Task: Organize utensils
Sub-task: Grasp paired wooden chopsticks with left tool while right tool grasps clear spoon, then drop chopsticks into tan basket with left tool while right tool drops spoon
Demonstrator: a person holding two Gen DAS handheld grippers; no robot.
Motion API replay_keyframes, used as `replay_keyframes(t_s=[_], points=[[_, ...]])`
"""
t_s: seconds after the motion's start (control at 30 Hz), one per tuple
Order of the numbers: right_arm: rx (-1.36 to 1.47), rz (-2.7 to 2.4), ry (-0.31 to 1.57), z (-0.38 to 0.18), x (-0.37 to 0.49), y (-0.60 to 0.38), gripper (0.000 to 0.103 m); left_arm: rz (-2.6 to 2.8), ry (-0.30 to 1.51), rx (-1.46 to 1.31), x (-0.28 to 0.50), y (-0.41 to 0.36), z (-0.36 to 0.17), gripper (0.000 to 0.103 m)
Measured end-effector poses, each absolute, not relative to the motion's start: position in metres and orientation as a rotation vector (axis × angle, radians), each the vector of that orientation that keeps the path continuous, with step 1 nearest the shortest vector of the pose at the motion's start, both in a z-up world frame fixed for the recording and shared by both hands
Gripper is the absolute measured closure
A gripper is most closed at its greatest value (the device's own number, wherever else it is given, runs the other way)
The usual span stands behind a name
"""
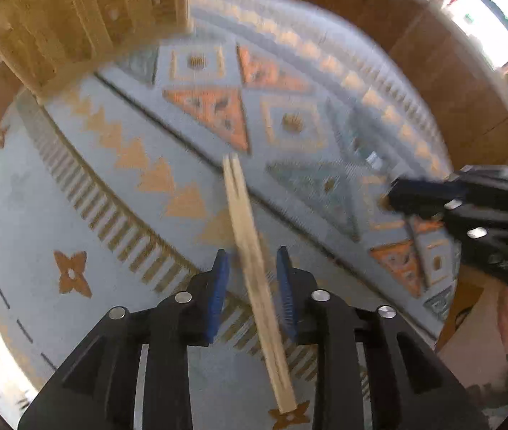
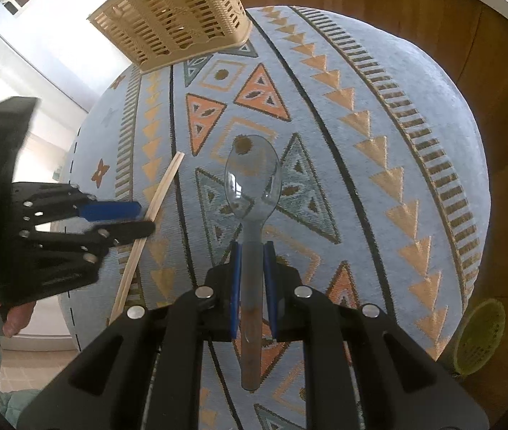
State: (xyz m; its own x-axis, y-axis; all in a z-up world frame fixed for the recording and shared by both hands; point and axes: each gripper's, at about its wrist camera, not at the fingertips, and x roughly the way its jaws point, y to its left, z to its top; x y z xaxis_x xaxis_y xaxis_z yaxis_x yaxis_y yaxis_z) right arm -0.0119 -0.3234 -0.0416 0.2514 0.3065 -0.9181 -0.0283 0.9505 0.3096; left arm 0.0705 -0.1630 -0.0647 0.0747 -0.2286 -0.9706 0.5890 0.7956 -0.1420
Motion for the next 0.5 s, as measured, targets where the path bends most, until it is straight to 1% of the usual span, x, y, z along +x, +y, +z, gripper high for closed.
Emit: replay_keyframes(t_s=[0.03, 0.1, 0.17, 0.3, 0.37, 0.5], points=[[0.256, 0.233, 1.303, -0.042, -0.012, -0.325, 0.093, -0.627, 1.364, 0.363, 0.07, -0.168, -0.064, 0.076], [0.27, 0.235, 1.307, -0.043, -0.011, -0.328, 0.093, -0.613, 1.389, 0.444, 0.068, -0.179, -0.065, 0.076], [0.288, 0.235, 1.307, -0.044, -0.009, -0.333, 0.093, -0.573, 1.383, 0.495, 0.068, -0.189, -0.067, 0.09], [0.308, 0.23, 1.302, -0.044, -0.01, -0.34, 0.093, -0.558, 1.336, 0.542, 0.061, -0.201, -0.067, 0.093], [0.314, 0.232, 1.298, -0.043, -0.011, -0.343, 0.093, -0.563, 1.293, 0.523, 0.054, -0.203, -0.067, 0.094], [0.323, 0.241, 1.275, -0.037, -0.014, -0.346, 0.093, -0.637, 1.252, 0.372, 0.048, -0.194, -0.065, 0.094]])
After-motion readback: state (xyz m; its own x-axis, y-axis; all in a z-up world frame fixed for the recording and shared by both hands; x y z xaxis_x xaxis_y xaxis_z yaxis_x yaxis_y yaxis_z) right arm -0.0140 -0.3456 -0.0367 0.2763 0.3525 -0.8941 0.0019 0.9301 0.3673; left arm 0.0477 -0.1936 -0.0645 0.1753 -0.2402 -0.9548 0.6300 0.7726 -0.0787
